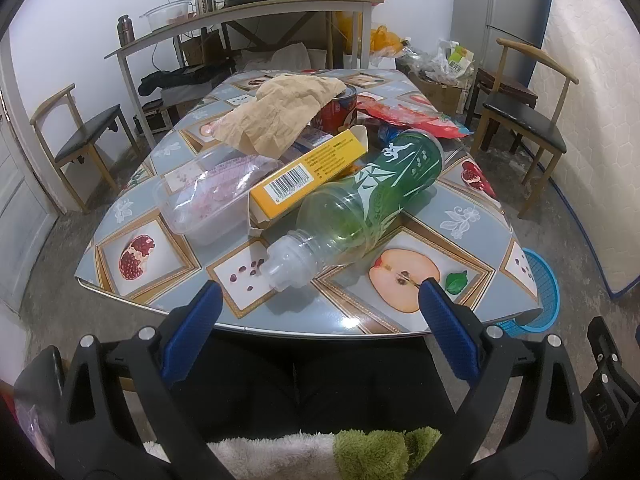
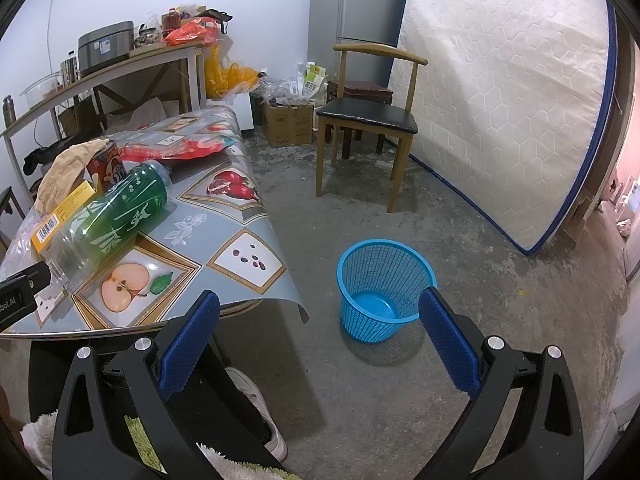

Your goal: Collect trash

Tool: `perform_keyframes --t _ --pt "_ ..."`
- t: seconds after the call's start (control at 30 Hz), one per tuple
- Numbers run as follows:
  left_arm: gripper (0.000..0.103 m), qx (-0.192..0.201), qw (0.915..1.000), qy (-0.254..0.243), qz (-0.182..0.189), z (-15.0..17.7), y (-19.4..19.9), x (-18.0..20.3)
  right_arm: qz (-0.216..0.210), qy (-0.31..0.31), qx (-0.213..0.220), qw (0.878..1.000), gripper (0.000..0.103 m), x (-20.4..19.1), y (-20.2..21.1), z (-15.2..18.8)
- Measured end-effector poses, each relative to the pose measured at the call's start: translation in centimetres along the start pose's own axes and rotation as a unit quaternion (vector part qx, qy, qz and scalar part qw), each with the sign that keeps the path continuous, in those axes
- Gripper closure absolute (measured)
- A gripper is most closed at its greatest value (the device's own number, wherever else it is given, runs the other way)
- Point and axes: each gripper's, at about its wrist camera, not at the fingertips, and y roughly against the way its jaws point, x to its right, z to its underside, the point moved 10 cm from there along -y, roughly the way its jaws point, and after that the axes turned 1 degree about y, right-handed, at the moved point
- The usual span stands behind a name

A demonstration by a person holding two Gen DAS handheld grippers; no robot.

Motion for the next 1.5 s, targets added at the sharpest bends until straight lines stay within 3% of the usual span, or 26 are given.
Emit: perform_keyframes --t 1.5 --pt "0.009 -0.007 1.0000 0.000 -0.003 1.0 -1.1 0.0 -0.002 0.001 0.001 1.000 0.006 -0.3 -0.1 0.0"
